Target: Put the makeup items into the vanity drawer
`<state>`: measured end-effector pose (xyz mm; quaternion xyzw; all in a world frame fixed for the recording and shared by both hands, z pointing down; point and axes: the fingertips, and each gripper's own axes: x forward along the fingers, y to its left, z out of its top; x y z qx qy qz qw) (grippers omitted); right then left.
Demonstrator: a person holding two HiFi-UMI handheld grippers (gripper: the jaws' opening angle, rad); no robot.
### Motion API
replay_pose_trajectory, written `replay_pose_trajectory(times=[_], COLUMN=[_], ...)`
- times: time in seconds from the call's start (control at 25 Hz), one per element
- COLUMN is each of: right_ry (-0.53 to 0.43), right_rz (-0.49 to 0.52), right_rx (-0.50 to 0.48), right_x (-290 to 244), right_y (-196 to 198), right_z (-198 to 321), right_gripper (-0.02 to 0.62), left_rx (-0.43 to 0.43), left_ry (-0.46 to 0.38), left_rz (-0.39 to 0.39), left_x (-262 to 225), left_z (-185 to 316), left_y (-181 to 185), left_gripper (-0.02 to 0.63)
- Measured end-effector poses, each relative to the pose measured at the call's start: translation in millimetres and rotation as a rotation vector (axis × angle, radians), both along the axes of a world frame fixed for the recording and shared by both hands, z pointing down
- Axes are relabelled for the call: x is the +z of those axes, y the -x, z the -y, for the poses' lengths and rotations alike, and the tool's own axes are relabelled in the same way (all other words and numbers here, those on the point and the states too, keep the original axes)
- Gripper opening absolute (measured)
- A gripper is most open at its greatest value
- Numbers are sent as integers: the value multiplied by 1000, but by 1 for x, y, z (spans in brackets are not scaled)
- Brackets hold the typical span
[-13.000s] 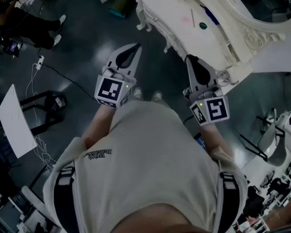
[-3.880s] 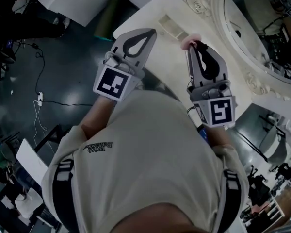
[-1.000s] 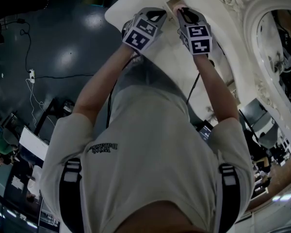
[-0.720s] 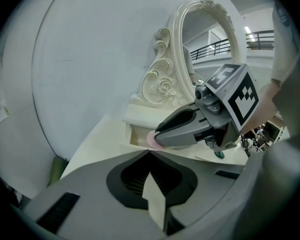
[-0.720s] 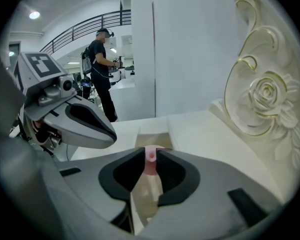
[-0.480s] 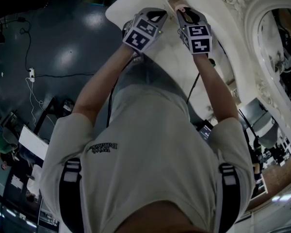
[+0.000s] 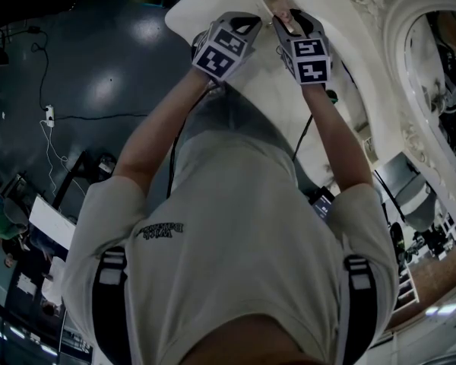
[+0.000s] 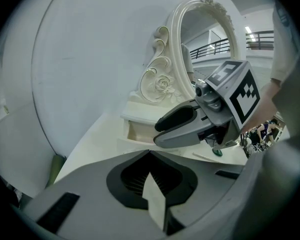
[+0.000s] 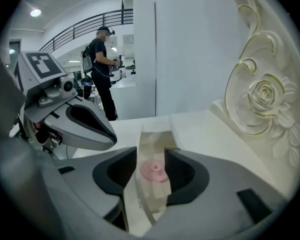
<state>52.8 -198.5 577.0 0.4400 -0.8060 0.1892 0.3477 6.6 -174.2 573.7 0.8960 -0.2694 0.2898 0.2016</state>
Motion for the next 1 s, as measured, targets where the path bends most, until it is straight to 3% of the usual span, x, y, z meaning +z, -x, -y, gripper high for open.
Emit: replay_pose_trajectory(times=[0.64,0.84,1.0], right_ry=[8,2,-21], right_rz=[17,34,40], right_rx=[4,-5,-6], right_x=[-3,-10,-23], right_y=[1,2,2], right_z=[-2,-3,-2], right_gripper=[179,178,156], left_rx=[-9,0,-11], left_ry=[-8,-59,-53], left_rz=[-10,15,7], left_x=[-5,-13,-21], left_z=[2,5,3], left_y=[-1,-2,-1], left_gripper=[14,14,14])
